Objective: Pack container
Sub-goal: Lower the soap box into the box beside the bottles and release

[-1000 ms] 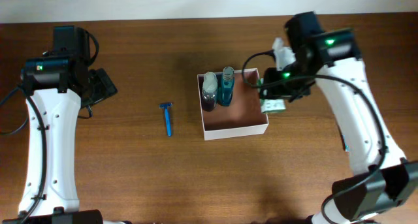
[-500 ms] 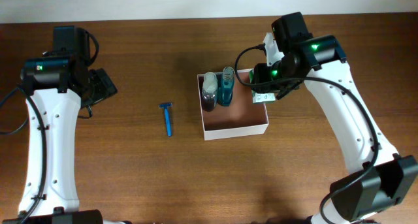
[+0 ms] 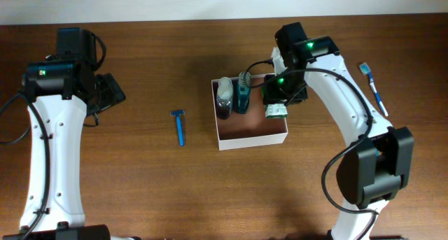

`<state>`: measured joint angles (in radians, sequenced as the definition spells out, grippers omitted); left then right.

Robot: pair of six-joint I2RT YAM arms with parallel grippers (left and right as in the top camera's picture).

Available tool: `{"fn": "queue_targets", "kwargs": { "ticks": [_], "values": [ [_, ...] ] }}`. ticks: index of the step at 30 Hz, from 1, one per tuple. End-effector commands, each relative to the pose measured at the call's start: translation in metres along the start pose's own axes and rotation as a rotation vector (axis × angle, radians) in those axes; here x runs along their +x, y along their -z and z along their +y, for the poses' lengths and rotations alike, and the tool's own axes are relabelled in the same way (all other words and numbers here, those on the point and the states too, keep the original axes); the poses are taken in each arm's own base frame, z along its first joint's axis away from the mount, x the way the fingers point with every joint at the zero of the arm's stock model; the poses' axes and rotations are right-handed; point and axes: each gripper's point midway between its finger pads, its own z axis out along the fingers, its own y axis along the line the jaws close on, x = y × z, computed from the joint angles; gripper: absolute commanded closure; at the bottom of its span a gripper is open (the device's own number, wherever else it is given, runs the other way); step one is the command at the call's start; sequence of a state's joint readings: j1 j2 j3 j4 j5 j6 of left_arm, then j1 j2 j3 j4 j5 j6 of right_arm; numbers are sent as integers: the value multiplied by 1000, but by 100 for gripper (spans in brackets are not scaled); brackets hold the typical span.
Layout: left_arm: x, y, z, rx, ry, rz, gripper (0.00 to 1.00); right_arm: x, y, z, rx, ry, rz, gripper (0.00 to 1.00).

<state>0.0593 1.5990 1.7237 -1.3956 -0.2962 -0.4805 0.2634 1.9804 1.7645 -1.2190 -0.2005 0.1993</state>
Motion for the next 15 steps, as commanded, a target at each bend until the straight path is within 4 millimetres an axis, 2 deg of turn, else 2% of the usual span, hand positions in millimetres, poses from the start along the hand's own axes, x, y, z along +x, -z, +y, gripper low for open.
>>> {"fn": "queue_targets", "kwargs": {
  "ticks": [1, 15],
  "values": [
    [0, -3, 1, -11, 12, 5, 1, 0, -9, 11, -4, 25, 4, 53],
    [0, -3, 1, -11, 12, 5, 1, -1, -46, 7, 12, 21, 67, 51]
  ]
}}
